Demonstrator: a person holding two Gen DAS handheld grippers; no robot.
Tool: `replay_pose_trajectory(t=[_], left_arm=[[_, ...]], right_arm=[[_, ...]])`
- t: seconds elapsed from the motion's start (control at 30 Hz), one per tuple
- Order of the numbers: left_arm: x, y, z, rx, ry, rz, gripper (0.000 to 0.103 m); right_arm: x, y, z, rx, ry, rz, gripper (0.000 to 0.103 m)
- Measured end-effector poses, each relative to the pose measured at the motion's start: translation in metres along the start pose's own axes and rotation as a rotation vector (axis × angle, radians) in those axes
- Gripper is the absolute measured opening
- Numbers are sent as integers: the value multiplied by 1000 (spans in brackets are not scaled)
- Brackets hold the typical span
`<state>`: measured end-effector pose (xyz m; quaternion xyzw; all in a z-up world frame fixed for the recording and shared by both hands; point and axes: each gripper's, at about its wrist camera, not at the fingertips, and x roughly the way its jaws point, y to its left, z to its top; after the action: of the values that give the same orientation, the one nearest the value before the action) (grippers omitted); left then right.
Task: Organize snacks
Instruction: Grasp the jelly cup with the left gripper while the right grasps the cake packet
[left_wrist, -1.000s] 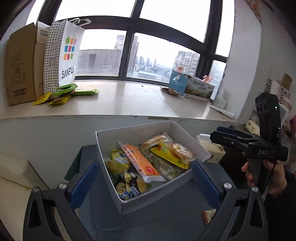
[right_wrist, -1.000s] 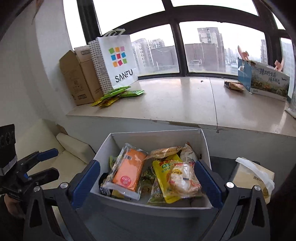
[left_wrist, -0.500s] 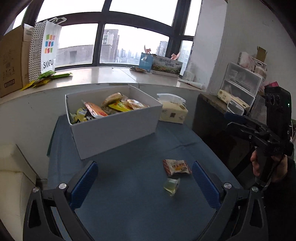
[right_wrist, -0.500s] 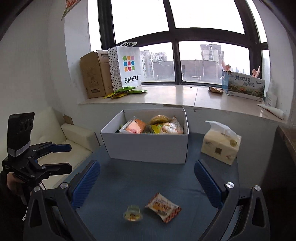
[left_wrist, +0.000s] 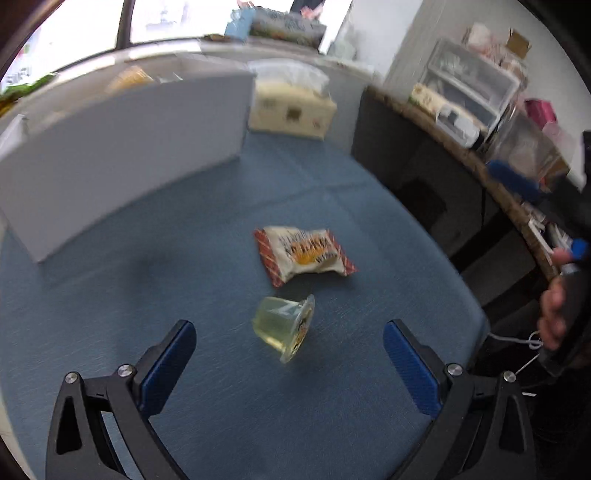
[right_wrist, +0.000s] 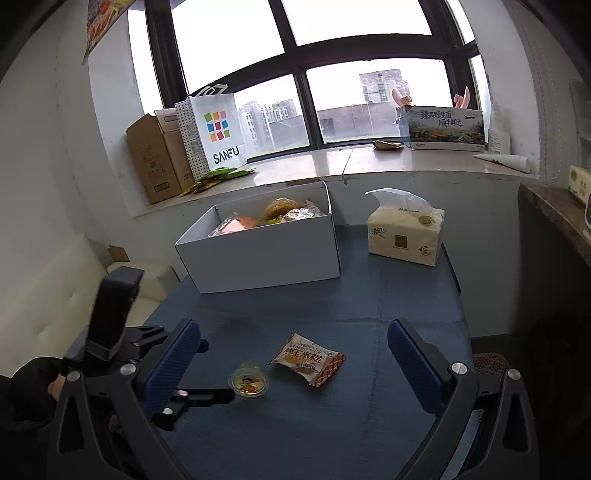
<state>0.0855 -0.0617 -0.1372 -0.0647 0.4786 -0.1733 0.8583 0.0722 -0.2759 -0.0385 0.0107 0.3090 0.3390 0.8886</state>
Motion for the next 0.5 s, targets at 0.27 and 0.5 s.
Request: replay_pose_trajectory(t=[0.27,0.5], left_arm=[[24,-5,-2,14,42,43,34],[-24,10,-14,-13,-60,27,34]], right_arm=[[6,-8,-13,17,39,-19,103],[32,-1,-25,-10,112,-6,103]])
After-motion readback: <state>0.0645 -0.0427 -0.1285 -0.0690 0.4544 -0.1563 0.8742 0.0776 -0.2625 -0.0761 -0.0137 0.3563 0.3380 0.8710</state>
